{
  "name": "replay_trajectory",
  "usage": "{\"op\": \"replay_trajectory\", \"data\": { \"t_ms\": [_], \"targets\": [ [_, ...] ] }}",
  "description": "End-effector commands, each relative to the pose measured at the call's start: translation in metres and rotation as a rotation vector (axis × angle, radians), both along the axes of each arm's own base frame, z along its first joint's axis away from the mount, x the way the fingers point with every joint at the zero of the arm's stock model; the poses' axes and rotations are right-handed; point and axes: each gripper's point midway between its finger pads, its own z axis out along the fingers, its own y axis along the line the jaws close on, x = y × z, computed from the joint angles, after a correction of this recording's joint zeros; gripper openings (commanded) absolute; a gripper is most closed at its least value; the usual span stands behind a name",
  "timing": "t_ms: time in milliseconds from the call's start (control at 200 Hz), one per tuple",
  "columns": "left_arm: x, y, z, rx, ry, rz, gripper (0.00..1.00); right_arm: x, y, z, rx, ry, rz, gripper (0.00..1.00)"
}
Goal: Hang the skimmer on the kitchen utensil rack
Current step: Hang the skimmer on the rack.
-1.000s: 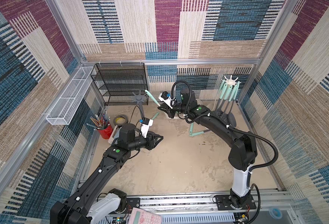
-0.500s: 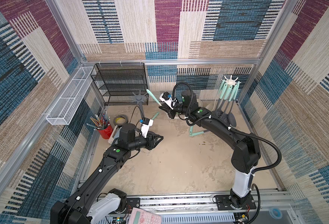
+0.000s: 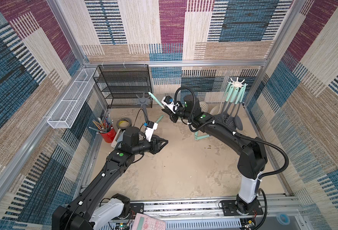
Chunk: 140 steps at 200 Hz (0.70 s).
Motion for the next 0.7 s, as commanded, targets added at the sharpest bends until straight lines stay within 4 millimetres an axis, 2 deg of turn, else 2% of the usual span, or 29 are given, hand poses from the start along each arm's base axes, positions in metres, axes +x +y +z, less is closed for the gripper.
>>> {"op": "replay_trajectory", "data": {
  "t_ms": [0, 376, 496, 511, 551, 696],
  "targets": [
    [0.001, -0.001, 0.009, -0.028, -0.016, 0.001, 0.39, 0.002, -0.002, 0.019, 0.034, -0.068, -0.017, 0.01],
    [0.001, -0.001, 0.008, -0.030, -0.014, 0.001, 0.39, -0.004, -0.002, 0.018, 0.035, -0.104, -0.037, 0.01],
    [0.001, -0.001, 0.008, -0.031, -0.011, 0.001, 0.39, -0.004, 0.000, 0.024, 0.041, -0.136, -0.053, 0.01],
    [0.001, -0.001, 0.008, -0.030, -0.011, 0.002, 0.39, -0.005, 0.000, 0.015, 0.028, -0.126, -0.055, 0.01],
    [0.001, -0.001, 0.008, -0.030, -0.011, 0.002, 0.39, -0.004, 0.001, 0.011, 0.021, -0.133, -0.065, 0.01],
    [0.000, -0.001, 0.007, -0.030, -0.008, 0.001, 0.39, -0.004, 0.000, 0.013, 0.028, -0.172, -0.092, 0.01]
  ]
}}
